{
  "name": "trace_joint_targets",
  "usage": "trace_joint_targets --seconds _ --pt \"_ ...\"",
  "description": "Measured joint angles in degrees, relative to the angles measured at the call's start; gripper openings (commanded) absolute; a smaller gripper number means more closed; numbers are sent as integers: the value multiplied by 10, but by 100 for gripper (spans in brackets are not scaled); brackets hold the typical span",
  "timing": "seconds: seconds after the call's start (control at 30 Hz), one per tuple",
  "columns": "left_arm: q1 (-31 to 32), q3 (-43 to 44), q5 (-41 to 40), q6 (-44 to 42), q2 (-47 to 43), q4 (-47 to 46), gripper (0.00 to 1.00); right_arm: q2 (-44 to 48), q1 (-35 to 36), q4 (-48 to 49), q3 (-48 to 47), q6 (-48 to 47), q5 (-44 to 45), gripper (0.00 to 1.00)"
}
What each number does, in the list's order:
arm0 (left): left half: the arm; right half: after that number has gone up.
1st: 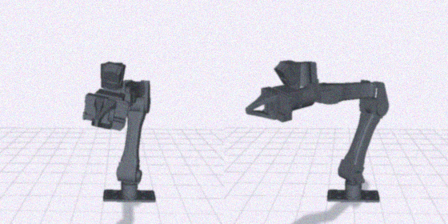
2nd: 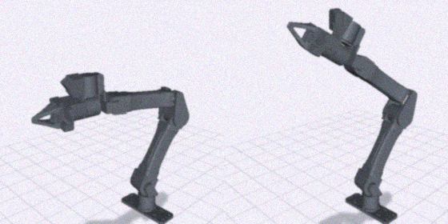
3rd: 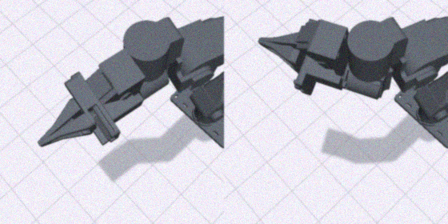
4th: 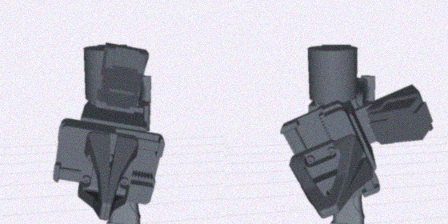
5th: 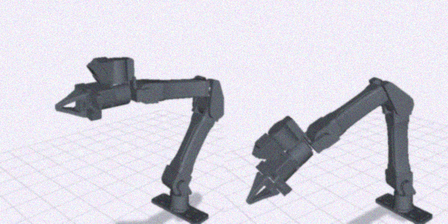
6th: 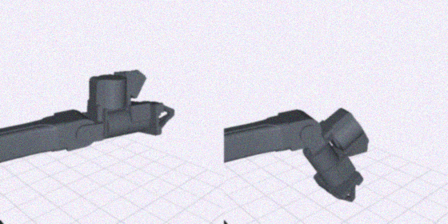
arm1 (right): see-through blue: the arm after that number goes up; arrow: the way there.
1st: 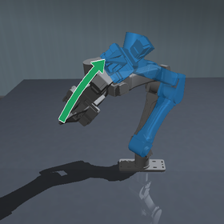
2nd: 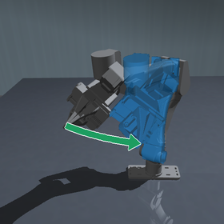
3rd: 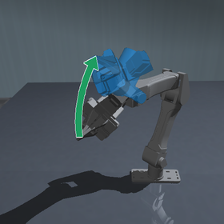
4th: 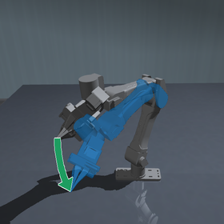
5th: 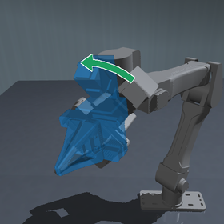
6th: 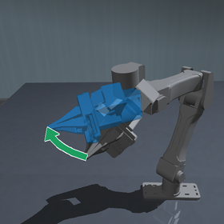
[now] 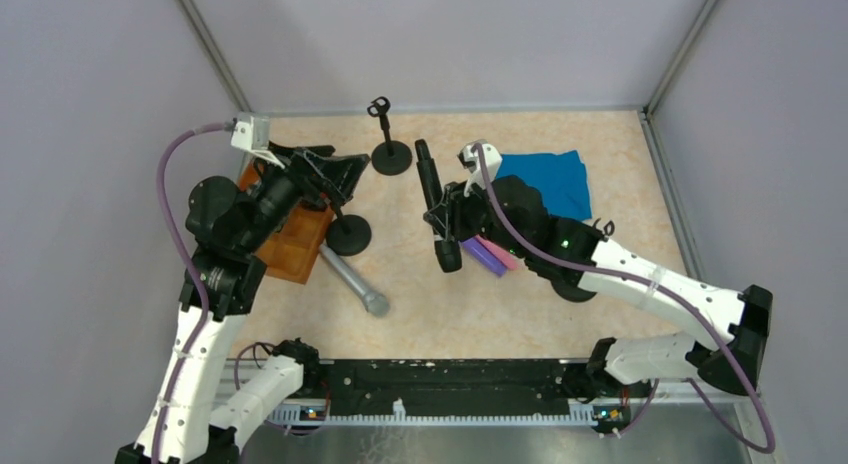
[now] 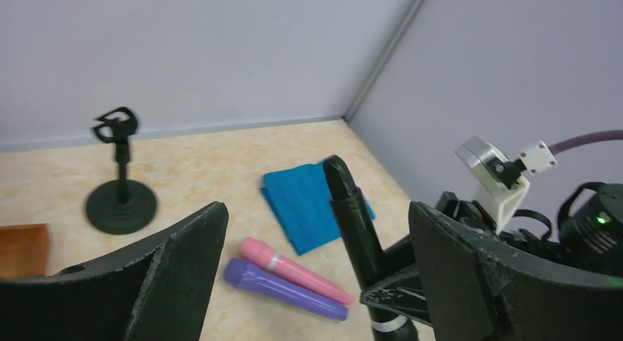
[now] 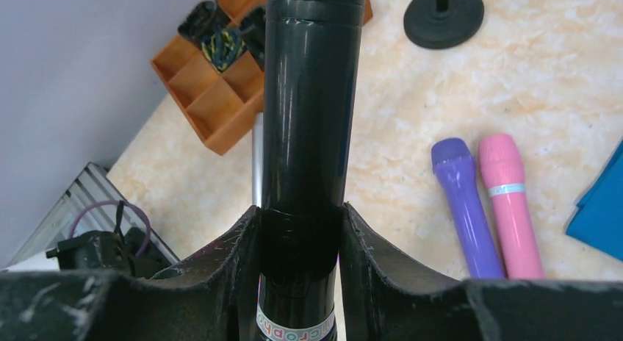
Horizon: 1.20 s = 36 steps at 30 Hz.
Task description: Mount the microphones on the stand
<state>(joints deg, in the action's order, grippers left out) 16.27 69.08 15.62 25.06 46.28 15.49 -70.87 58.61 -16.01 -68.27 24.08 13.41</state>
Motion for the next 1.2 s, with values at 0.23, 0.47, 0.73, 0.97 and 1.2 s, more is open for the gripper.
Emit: trace_joint_targets --seconds 0.23,0.47,0.73,0.97,1.2 --pt "29 -62 86 92 9 -90 96 52 0 67 36 -22 -8 0" --pt "128 -82 89 115 53 -109 92 57 0 106 38 -61 -50 0" --pt "160 -89 85 124 80 -127 83 57 0 122 48 -106 -97 0" --pt "166 -89 86 123 89 -131 72 57 0 117 53 -177 -104 0" --pt "167 -89 91 123 95 -134 65 65 0 110 57 -251 -93 0"
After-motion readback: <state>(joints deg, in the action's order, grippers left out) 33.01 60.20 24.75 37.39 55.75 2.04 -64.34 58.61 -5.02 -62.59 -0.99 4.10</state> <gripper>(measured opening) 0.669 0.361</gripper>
